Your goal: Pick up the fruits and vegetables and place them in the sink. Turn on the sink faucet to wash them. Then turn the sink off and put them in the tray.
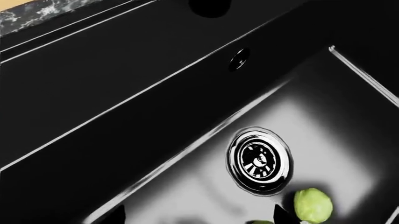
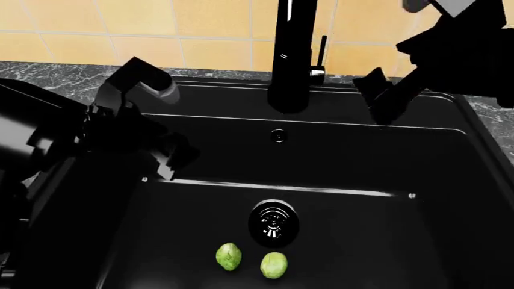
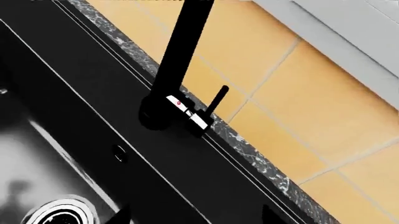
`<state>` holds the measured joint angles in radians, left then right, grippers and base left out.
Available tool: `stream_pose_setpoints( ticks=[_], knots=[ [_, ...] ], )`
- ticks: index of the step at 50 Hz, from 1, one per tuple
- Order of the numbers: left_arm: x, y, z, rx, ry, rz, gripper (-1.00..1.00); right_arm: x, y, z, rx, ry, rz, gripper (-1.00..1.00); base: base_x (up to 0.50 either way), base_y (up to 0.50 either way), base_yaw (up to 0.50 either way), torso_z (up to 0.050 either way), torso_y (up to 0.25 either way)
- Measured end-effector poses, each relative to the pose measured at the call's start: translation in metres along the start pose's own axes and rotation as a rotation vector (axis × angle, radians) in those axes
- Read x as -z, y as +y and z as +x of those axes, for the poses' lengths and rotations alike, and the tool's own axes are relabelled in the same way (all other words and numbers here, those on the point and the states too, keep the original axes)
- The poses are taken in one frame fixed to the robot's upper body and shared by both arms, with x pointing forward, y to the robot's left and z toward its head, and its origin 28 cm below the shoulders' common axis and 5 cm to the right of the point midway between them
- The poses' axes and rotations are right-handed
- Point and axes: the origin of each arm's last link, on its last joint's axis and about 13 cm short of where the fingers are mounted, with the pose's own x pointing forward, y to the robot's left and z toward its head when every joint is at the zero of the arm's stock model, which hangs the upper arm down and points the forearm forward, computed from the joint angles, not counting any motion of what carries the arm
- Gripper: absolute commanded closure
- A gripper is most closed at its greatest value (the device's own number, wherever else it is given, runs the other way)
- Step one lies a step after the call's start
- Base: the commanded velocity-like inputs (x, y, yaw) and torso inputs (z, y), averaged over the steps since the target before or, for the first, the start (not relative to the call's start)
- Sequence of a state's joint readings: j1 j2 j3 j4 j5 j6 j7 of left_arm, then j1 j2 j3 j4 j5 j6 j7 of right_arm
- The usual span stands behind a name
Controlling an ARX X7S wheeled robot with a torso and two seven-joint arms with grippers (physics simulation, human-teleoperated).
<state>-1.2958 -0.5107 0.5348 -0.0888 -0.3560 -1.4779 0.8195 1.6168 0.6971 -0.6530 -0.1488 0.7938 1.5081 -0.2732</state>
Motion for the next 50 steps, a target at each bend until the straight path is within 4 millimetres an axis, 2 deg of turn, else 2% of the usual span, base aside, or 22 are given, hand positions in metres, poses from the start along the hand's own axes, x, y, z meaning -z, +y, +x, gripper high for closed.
stream_pose_setpoints(
  ticks=[7,15,50],
  knots=[
    [0.0,0.001,-0.002,0.033,-0.004,0.01,-1.0,0.002,0.005,-0.008,-0.096,0.094,-0.129,-1.0,0.0,0.0,0.0,0.0,0.0],
    [0.0,0.003,-0.004,0.044,-0.013,0.017,-1.0,0.007,0.015,-0.003,-0.202,0.174,-0.229,-1.0,0.0,0.0,0.0,0.0,0.0],
    [0.003,0.005,-0.006,0.03,-0.02,0.029,-1.0,0.036,0.077,0.06,-0.516,0.233,-0.325,-1.0,0.0,0.0,0.0,0.0,0.0]
  ],
)
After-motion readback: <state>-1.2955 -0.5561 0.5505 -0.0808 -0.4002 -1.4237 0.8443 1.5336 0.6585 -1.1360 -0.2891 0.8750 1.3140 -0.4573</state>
